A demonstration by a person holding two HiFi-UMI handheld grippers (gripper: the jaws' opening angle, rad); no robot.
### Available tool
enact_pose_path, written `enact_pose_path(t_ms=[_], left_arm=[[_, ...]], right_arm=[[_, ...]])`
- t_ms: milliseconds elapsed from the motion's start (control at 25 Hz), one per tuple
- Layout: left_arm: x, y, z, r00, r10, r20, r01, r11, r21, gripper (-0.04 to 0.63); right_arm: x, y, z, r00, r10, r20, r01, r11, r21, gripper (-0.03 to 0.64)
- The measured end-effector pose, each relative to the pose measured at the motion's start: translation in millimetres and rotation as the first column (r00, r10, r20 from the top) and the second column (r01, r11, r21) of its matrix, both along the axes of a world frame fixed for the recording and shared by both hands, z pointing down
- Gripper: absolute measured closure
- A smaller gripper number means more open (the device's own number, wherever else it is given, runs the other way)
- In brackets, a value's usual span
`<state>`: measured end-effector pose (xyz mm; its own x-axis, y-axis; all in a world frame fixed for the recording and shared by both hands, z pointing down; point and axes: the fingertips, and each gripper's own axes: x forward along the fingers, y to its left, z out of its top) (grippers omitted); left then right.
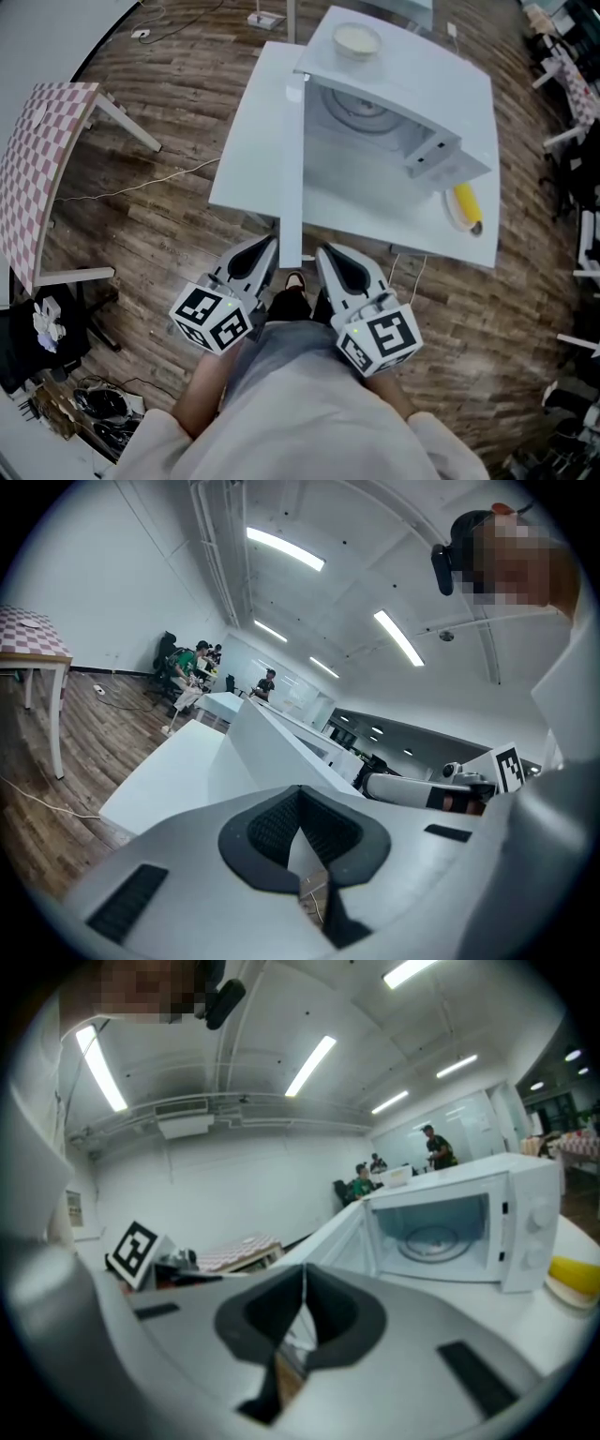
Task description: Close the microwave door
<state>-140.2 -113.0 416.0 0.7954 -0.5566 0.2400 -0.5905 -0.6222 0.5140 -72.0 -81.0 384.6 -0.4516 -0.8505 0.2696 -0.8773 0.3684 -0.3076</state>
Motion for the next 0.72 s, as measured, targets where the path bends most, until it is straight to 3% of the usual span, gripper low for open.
enact_pose_path(t_ms=[720], left_arm=[[39.5,3.3,2.3,0.995,0.099,-0.002,-0.099,0.995,-0.004,0.581]], right_arm=[[35.1,3.4,0.2,0.997,0.077,0.016,-0.077,0.997,-0.001,0.594]])
